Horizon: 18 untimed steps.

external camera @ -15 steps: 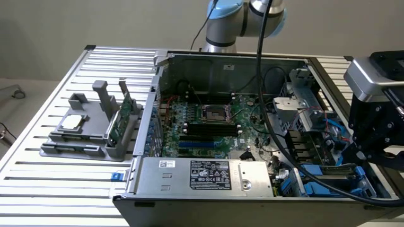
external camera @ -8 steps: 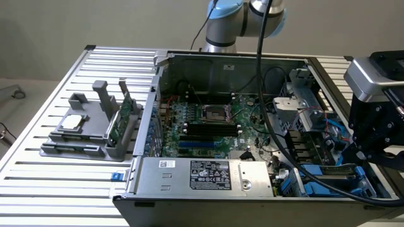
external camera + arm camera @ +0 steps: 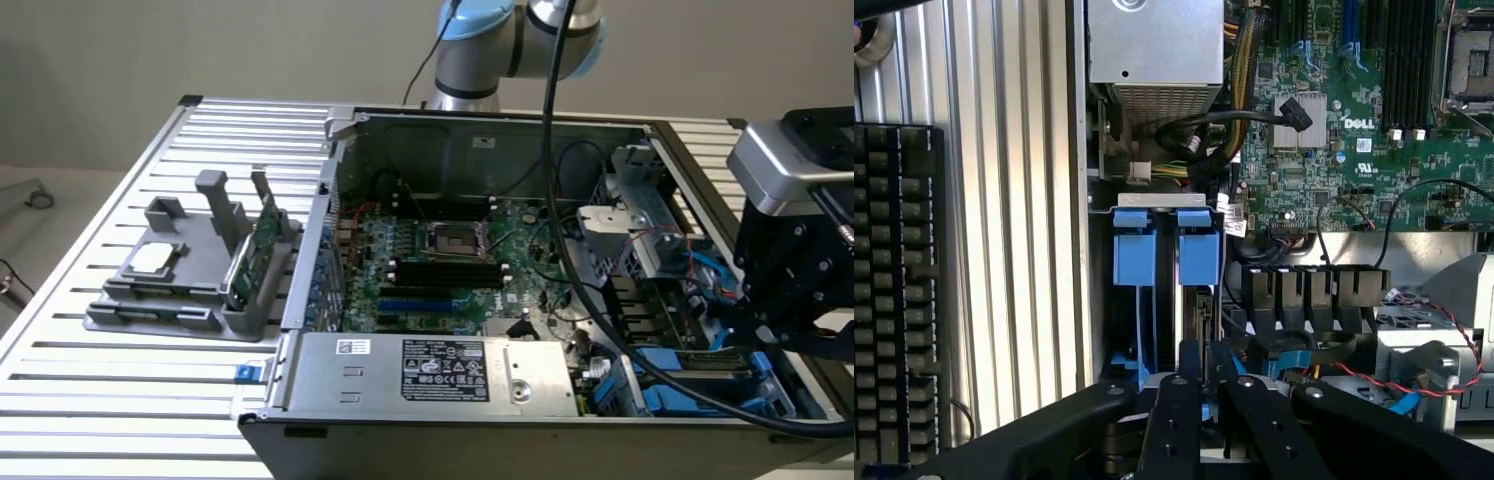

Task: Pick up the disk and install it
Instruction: 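Insert the disk into the insertion slot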

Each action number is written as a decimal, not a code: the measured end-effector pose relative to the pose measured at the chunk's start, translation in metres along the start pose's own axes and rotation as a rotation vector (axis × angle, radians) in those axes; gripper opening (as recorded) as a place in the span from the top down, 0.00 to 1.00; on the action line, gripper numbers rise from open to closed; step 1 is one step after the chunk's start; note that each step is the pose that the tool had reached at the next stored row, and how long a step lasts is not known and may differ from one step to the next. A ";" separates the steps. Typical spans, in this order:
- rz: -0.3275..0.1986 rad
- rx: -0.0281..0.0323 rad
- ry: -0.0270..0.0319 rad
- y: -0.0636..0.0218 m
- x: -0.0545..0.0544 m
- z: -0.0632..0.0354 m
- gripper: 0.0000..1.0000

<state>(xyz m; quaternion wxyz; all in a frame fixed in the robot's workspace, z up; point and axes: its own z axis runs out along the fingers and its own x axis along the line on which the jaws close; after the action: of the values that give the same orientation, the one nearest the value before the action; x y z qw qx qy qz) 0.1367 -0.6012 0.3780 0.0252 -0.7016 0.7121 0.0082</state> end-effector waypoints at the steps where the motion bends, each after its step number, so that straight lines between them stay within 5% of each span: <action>1: 0.000 0.0000 0.0000 0.0000 0.000 0.0000 0.76; 6: 0.010 0.0004 0.0003 -0.0001 0.000 0.0000 0.58; 18: 0.218 0.0102 0.0051 0.0000 0.000 0.0007 0.58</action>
<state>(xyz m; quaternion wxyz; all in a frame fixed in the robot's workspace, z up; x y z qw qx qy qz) 0.1367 -0.6012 0.3772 0.0259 -0.6199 0.7843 0.0055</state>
